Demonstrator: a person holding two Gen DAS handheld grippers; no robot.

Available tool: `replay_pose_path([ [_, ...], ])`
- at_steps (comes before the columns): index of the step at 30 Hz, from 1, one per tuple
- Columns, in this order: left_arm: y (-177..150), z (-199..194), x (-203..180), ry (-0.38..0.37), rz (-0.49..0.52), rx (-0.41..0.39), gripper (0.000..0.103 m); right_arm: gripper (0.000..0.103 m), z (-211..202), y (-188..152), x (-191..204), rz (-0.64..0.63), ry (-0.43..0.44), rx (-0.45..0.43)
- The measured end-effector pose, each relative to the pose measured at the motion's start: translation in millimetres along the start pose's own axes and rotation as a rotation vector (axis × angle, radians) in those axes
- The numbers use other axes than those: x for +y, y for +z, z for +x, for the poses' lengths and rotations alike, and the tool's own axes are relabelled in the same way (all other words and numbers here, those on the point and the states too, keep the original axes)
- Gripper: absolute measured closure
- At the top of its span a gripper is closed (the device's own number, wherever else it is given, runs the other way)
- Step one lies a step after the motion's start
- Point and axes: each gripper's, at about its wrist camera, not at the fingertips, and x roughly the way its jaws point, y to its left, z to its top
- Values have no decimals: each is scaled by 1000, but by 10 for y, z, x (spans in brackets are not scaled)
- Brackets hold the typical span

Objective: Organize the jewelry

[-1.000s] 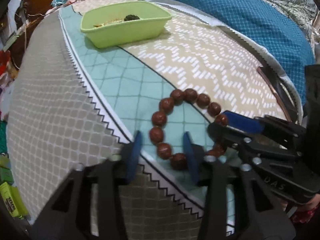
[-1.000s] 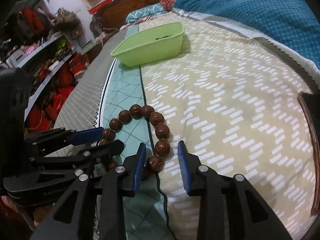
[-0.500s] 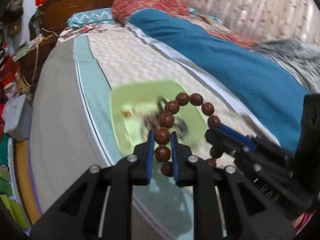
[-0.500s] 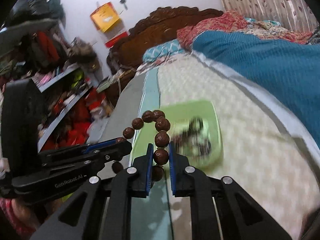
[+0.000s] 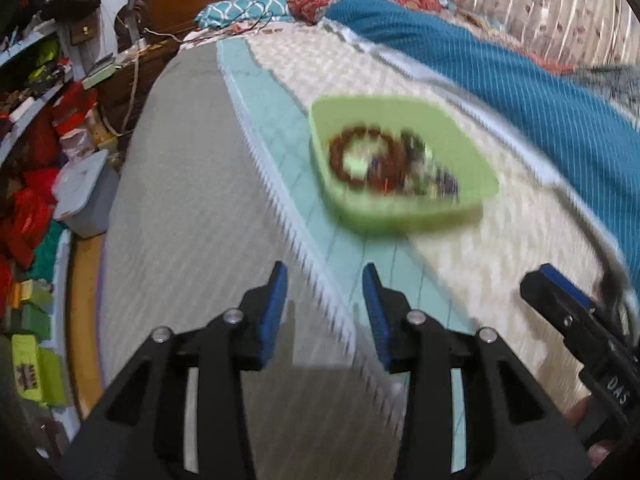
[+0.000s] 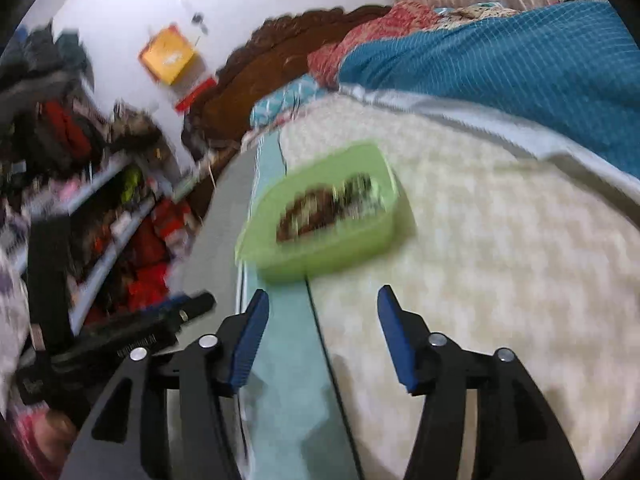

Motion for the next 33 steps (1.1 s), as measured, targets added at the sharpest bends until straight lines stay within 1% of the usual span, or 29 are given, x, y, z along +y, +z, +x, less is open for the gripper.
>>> replay_pose_path([
  [2, -239, -84, -11, 3, 9, 22, 66, 72, -123, -230, 59, -29, -42, 35],
  [4, -410, -176, -19, 1, -5, 47, 66, 71, -200, -400, 95, -44, -67, 78],
  [6, -546, -277, -1, 15, -17, 50, 66, 71, -244, -505, 152, -50, -74, 108],
  [8, -629, -410, -12, 31, -21, 34, 66, 71, -383, -616, 228, -63, -68, 121],
  [11, -741, -628, -38, 52, -24, 5, 66, 71, -561, -696, 398, -98, -40, 107],
  [14, -834, -779, -108, 99, -11, -19, 53, 71, -667, -755, 504, -134, -24, 99],
  [18, -994, -974, -193, 134, -40, -39, 52, 71, -786, -908, 545, -134, -12, 98],
  [21, -1051, -1059, -270, 129, -50, -35, 52, 71, -915, -1039, 541, -130, 17, 114],
  [25, -1080, -1186, -442, 129, -13, -51, 52, 71, -1083, -1105, 539, -130, 16, 100],
  [27, -1100, -1240, -499, 118, -5, -57, 48, 71, -1171, -1106, 497, -103, 13, 80],
  [31, -1114, -1346, -569, 100, -4, -73, 48, 71, -1327, -1124, 434, -75, -13, 53],
  [33, -1116, -1395, -596, 90, -7, -86, 42, 71, -1395, -1121, 423, -74, -19, 43],
])
